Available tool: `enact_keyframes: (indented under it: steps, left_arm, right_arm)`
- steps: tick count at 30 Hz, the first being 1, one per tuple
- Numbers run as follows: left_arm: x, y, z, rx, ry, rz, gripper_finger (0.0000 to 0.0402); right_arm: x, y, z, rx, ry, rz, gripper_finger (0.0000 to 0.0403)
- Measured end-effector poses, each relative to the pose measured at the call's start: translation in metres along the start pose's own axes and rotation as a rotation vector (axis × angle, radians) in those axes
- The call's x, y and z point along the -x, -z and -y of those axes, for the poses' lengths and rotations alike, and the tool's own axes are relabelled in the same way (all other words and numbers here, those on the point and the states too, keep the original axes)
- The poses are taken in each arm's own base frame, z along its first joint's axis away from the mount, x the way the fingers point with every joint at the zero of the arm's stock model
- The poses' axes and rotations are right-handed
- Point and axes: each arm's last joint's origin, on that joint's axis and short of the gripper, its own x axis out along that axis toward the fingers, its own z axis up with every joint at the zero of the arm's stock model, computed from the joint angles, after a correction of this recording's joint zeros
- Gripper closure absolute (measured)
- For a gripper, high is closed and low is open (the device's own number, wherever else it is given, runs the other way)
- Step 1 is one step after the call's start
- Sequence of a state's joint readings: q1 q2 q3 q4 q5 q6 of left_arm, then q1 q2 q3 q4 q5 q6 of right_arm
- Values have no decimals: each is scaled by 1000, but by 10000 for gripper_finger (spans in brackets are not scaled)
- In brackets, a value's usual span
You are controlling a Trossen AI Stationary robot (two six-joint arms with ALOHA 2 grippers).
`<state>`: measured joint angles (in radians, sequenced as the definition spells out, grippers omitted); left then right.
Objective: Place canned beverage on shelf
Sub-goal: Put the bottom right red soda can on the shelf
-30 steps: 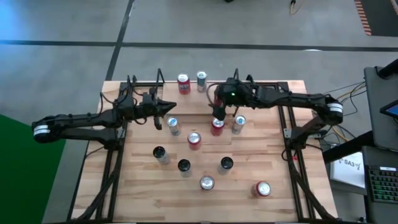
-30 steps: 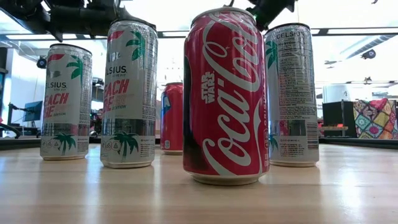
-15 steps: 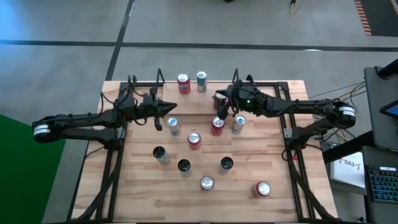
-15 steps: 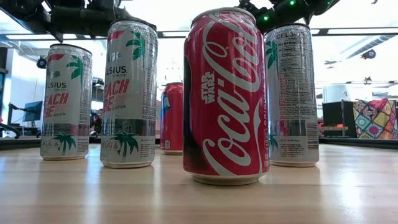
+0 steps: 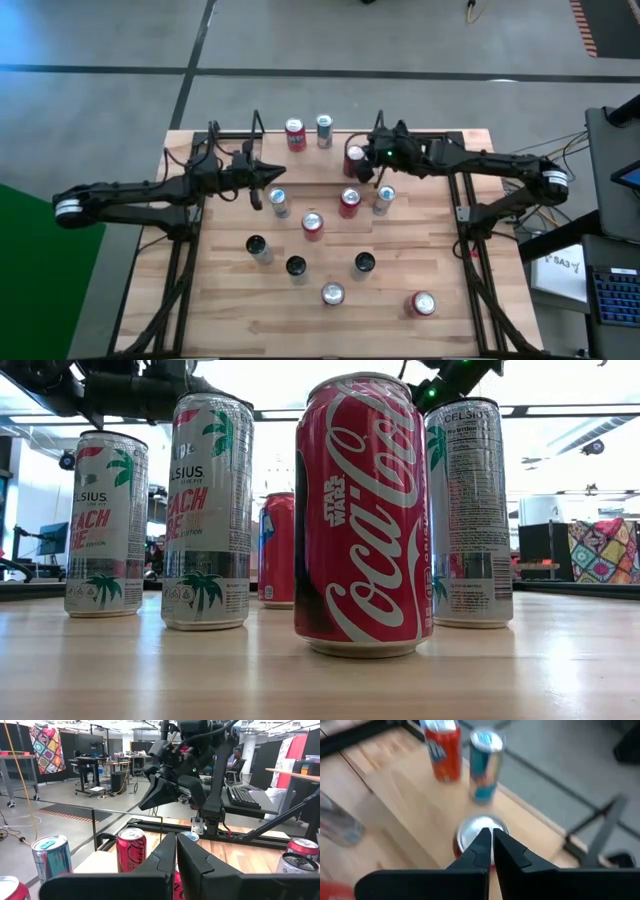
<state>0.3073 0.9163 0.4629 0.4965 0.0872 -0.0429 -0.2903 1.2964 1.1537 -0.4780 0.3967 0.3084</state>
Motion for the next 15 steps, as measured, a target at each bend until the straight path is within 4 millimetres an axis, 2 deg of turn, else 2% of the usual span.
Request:
enact_keyframes:
  steps: [6, 10, 15]
  left_arm:
    - [-5, 5, -1, 5, -1, -18, 402]
    - [-8, 5, -1, 3, 0, 2, 402]
    - [-10, 4, -1, 3, 0, 1, 402]
  right_arm:
    - [-2, 2, 0, -66, 21, -174, 394]
    - [-9, 1, -6, -75, -46, -195, 394]
    - [-21, 1, -10, -62, -35, -205, 394]
